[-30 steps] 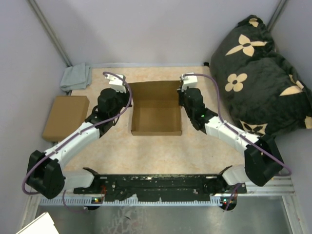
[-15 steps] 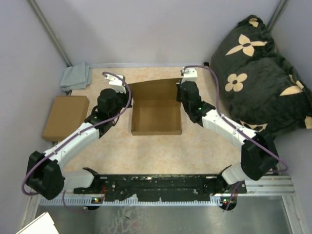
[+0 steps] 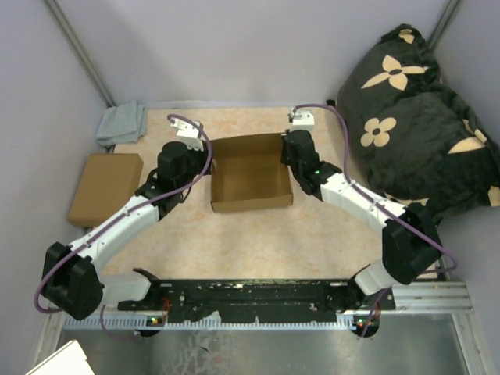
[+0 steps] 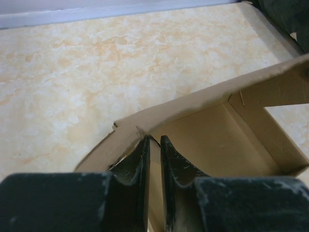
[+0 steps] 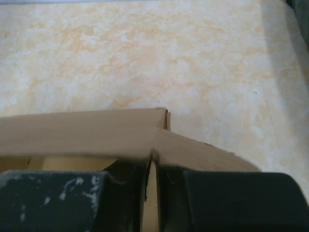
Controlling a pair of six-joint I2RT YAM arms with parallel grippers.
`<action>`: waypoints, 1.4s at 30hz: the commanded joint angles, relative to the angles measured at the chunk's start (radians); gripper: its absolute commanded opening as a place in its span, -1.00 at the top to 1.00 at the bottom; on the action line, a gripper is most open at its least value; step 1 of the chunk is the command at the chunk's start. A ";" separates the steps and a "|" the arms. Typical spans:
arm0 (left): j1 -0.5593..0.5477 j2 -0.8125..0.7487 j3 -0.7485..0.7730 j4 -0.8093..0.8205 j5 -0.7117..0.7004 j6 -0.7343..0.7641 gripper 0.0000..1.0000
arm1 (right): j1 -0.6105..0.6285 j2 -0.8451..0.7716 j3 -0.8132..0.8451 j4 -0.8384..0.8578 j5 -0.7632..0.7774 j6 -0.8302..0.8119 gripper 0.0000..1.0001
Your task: Fold the paper box
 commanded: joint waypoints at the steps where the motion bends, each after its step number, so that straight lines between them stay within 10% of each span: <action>1: -0.037 -0.007 0.019 -0.023 0.130 -0.013 0.62 | 0.045 -0.082 -0.058 0.030 -0.143 0.061 0.73; 10: -0.060 -0.120 -0.056 -0.175 0.171 -0.079 0.36 | 0.044 -0.236 -0.187 -0.160 -0.356 0.097 0.09; 25: -0.085 -0.413 -0.211 -0.196 0.160 -0.213 0.40 | 0.045 -0.578 -0.387 -0.251 -0.590 0.079 -0.01; 42: 0.062 0.311 0.198 -0.243 -0.142 -0.134 -0.06 | -0.100 0.236 0.295 -0.301 -0.388 -0.034 -0.16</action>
